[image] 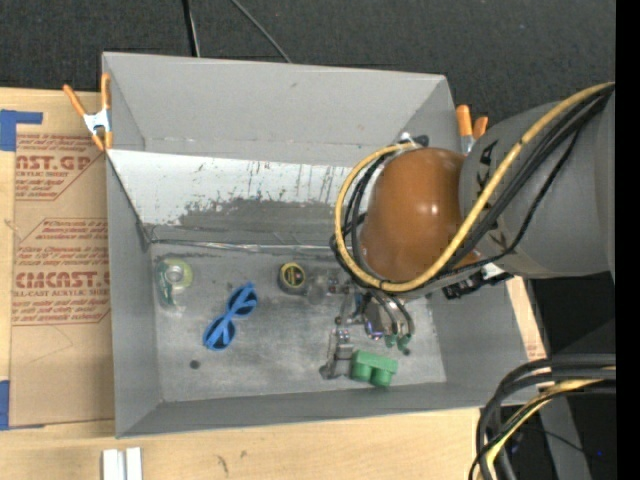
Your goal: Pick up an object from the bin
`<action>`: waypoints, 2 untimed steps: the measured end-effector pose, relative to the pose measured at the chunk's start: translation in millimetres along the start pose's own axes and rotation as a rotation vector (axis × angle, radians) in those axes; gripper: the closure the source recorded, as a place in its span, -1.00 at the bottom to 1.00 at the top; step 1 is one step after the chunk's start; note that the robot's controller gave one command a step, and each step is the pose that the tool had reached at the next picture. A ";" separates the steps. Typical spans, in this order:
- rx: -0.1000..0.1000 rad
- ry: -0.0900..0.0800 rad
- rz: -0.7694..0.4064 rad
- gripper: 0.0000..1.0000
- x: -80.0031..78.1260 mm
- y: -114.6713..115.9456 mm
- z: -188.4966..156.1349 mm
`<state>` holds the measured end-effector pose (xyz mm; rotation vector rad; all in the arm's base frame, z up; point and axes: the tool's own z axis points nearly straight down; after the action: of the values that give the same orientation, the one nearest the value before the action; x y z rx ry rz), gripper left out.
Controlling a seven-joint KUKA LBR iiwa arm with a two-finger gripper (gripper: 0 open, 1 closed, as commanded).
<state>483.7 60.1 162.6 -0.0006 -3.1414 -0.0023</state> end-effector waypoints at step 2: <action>0.000 -0.002 -0.203 1.00 -59.5 102.4 93.1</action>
Offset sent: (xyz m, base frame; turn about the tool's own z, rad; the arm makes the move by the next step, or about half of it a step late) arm 0.0594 0.1013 -0.0926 -0.2018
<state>543.2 162.6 69.7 0.3174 -3.1273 -0.0025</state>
